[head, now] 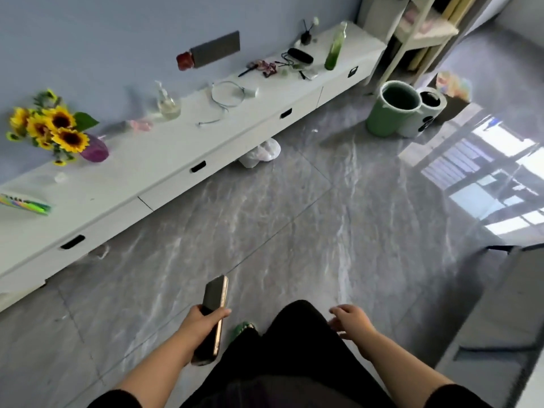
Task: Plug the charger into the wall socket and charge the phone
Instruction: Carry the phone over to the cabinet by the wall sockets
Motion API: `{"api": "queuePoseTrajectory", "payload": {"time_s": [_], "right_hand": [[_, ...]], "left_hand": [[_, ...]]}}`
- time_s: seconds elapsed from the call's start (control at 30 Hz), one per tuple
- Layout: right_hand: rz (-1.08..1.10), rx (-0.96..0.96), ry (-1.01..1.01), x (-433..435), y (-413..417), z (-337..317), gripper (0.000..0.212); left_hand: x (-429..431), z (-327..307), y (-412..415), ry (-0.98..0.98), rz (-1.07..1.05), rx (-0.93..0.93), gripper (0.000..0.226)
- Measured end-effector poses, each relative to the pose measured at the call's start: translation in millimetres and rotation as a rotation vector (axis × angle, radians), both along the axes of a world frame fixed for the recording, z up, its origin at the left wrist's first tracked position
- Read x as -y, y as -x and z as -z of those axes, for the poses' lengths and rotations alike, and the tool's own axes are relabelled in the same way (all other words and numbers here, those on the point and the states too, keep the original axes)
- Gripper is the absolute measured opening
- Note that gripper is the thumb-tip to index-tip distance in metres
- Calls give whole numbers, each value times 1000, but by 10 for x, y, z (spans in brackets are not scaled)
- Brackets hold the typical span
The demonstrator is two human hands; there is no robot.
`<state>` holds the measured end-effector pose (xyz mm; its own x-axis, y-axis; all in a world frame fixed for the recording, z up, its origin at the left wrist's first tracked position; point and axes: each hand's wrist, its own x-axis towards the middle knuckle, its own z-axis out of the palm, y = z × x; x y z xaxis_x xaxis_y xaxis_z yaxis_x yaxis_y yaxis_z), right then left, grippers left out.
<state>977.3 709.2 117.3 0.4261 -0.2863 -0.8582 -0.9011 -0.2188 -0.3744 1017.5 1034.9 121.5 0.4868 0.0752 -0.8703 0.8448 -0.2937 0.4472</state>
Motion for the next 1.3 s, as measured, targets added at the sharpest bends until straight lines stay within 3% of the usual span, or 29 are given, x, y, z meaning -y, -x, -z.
{"api": "queuePoseTrajectory", "payload": {"time_s": [0.2, 0.37, 0.5, 0.77, 1.1, 1.3], "right_hand": [[-20, -79, 30, 650, -1147, 93, 16], [-168, -37, 18, 919, -2591, 140, 14], [-320, 31, -36, 712, -3824, 60, 15], [-475, 133, -125, 13, -5914, -53, 16], [-435, 10, 20, 135, -7368, 156, 15], [-534, -40, 65, 346, -8140, 302, 16]], "left_hand": [[393, 45, -1365, 38, -18, 6, 48], [662, 126, -2342, 7, -125, 3, 43], [703, 122, -2967, -7, -226, -12, 33], [405, 295, -4038, -15, -327, -72, 48], [231, 308, -5733, -32, -359, -99, 46], [457, 360, -6725, 10, -406, -98, 30]]}}
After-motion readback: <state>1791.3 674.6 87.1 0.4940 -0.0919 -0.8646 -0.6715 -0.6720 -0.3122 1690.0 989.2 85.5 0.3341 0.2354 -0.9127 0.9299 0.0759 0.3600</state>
